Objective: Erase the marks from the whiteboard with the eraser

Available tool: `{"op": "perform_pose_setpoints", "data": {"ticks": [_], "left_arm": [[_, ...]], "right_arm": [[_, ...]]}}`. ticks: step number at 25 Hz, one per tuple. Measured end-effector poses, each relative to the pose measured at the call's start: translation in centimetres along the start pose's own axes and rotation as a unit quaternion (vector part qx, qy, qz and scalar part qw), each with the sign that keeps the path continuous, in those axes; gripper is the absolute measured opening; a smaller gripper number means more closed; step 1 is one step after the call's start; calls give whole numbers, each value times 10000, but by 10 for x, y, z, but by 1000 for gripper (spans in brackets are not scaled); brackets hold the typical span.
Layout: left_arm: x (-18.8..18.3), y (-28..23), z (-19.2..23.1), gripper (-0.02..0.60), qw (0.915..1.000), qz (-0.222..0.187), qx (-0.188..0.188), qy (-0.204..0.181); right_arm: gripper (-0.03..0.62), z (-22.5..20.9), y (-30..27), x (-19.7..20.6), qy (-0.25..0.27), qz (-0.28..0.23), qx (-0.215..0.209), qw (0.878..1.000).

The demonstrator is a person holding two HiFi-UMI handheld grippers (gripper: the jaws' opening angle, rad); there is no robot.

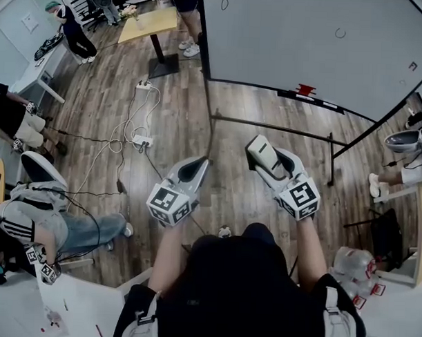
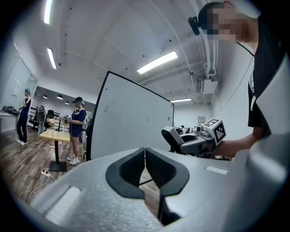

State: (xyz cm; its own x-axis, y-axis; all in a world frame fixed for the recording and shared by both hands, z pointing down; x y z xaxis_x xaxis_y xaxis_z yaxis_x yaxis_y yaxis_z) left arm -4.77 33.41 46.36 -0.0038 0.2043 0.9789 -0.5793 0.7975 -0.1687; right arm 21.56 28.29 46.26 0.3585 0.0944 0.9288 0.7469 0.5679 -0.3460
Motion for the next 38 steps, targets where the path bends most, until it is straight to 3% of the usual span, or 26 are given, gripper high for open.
{"op": "perform_pose_setpoints", "data": {"ticks": [7,23,32,38], "left_arm": [[-2,-18,25,15,10000,54,-29,55],[-33,-143,81,15,9992,3,-369,143],[-36,-181,100,15,9968,18,-743,279],[-40,-199,116,15,9963,7,-801,315]], "right_arm": [[264,-20,-24,-8,212,157,-10,9997],[262,-152,-91,-13,468,225,-223,9984],[262,-201,-130,-10,740,342,-313,9962],[262,-227,-161,-24,884,296,-217,9954]]}}
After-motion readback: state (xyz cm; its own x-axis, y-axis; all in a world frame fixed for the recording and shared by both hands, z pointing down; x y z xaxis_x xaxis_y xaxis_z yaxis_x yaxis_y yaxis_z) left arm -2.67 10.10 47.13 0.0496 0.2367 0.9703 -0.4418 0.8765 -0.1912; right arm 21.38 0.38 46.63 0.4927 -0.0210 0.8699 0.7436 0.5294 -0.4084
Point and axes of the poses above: the fingertips, and each gripper's own axes: y backward along the fingers, z to its left, x out of its underside, the point moved 8 cm from there along y, backward along the fingers, and after that the axes turned 6 degrees about z, right-handed, at the moved point
